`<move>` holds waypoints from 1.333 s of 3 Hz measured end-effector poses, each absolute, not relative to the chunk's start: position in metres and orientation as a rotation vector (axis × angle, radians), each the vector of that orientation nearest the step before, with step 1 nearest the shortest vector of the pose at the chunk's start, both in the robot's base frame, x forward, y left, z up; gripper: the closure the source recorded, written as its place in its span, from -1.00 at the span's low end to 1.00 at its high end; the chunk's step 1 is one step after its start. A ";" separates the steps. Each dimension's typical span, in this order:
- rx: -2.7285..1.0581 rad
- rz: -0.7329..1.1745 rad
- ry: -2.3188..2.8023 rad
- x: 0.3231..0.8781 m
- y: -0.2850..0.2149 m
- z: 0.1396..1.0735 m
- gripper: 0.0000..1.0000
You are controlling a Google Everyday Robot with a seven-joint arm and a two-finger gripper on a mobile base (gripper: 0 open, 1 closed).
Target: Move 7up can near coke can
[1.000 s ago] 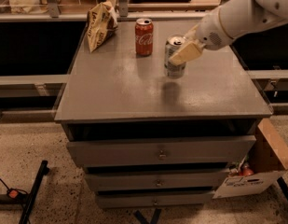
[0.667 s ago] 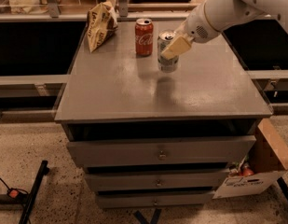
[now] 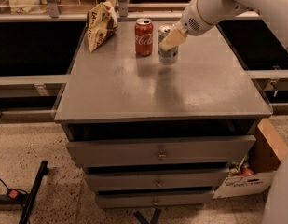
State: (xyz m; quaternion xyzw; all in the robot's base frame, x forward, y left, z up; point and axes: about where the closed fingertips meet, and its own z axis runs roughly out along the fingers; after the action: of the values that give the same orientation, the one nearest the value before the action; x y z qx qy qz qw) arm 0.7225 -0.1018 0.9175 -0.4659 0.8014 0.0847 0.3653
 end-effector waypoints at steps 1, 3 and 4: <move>-1.140 0.278 2.095 0.731 -0.098 0.914 0.16; -1.064 0.383 2.133 0.737 -0.088 0.903 -0.77; -1.068 0.386 2.134 0.737 -0.086 0.901 -1.00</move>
Offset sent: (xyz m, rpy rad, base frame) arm 0.0166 0.0112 -0.0111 0.1730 0.1248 -0.0767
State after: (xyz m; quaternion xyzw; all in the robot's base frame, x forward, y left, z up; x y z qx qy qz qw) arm 0.7370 -0.0863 0.9006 -0.4133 0.8255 0.1492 0.3542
